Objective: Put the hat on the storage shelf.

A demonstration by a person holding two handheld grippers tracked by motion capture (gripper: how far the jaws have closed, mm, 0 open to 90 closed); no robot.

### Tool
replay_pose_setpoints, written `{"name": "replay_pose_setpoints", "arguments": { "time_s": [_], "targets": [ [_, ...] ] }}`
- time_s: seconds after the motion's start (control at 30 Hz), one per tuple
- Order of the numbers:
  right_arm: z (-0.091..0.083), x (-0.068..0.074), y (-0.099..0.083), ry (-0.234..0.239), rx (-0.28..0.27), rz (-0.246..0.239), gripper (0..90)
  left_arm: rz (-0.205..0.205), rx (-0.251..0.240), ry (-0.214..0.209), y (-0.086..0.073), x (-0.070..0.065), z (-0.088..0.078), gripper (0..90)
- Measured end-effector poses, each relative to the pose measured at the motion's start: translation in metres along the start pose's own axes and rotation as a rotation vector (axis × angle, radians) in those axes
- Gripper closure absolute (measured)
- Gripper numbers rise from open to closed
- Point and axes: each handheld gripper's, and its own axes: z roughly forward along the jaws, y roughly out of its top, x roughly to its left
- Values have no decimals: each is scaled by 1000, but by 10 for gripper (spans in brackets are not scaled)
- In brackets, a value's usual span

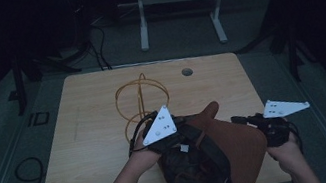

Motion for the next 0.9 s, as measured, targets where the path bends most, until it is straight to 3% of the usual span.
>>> {"name": "replay_pose_setpoints", "arguments": {
  "time_s": [0.1, 0.13, 0.17, 0.2, 0.33, 0.37, 0.47, 0.63, 0.8, 0.9],
  "targets": [
    [10, 7, 4, 68, -7, -13, 476, 7, 0, 6, 0, -2, 1, 864],
    [10, 7, 4, 68, -7, -13, 468, 23, -20, 4, -1, -6, 4, 864],
    [24, 15, 9, 166, -20, -26, 439, 42, -30, 7, -1, -9, 7, 864],
    [27, 18, 10, 189, -30, -33, 432, 51, -29, 14, -1, -11, 8, 864],
    [34, 23, 14, 240, -49, -33, 415, 59, -43, 32, 1, -14, 11, 864],
    [36, 23, 16, 271, -72, -25, 405, 64, -54, 52, 3, -16, 12, 864],
    [37, 22, 17, 306, -116, -15, 386, 82, -63, 69, 7, -21, 15, 864],
    [40, 20, 21, 323, -148, -1, 369, 99, -59, 75, 13, -28, 23, 863],
    [42, 18, 23, 317, -132, 1, 400, 123, -40, 75, 14, -32, 29, 860],
    [45, 17, 22, 315, -117, 2, 540, 126, -34, 84, 14, -35, 32, 858]
  ]
}}
